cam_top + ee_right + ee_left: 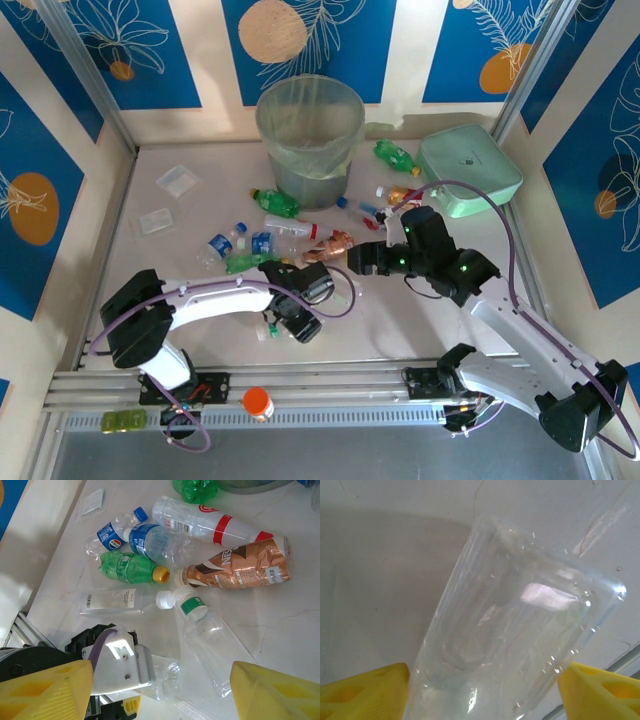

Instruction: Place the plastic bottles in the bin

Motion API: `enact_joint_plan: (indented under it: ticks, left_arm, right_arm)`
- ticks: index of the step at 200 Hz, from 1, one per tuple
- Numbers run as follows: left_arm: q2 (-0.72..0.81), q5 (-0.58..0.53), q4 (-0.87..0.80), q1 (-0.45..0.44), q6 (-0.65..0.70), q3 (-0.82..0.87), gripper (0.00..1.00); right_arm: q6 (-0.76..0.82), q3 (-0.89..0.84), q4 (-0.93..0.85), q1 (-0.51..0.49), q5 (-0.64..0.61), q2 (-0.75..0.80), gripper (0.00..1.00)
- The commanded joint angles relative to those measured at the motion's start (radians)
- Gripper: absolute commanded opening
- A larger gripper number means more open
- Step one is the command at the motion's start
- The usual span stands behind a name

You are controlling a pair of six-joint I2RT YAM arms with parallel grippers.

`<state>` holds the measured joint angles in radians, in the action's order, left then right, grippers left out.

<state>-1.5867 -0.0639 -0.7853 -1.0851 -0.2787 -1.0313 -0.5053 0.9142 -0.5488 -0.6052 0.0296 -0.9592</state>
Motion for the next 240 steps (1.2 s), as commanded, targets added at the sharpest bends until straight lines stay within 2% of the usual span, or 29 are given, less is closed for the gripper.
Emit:
enact_joint_plan:
  ticks: [1,29,96,160,185,240]
  left_arm:
    - [-0.019,-0.014,0.001,-0.01,-0.004,0.022,0.81]
    - [0.0,-0.017,0.021,-0.011,-0.017,0.043,0.78]
    - [0.017,0.01,0.049,-0.012,-0.033,0.051,0.58]
    - [0.236,-0.007,-0.028,0.009,-0.019,-0.02,0.57]
    - [0.338,0.056,-0.01,0.051,-0.038,-0.038,0.57]
    - [0.557,0.404,0.213,0.247,-0.185,0.043,0.55]
  right_arm:
    - [0.007,0.031,-0.016,-0.013,-0.003,0.007,0.73]
    - [0.004,0.031,-0.004,-0.017,-0.008,0.005,0.73]
    - [0.001,0.052,-0.019,-0.036,-0.032,0.006,0.73]
    - [-0.028,0.079,-0.031,-0.041,-0.06,0.035,0.72]
    - [-0.048,0.095,-0.003,-0.045,-0.016,0.04,0.72]
    - [-0.093,0.019,0.303,-0.081,0.141,0.105,0.83]
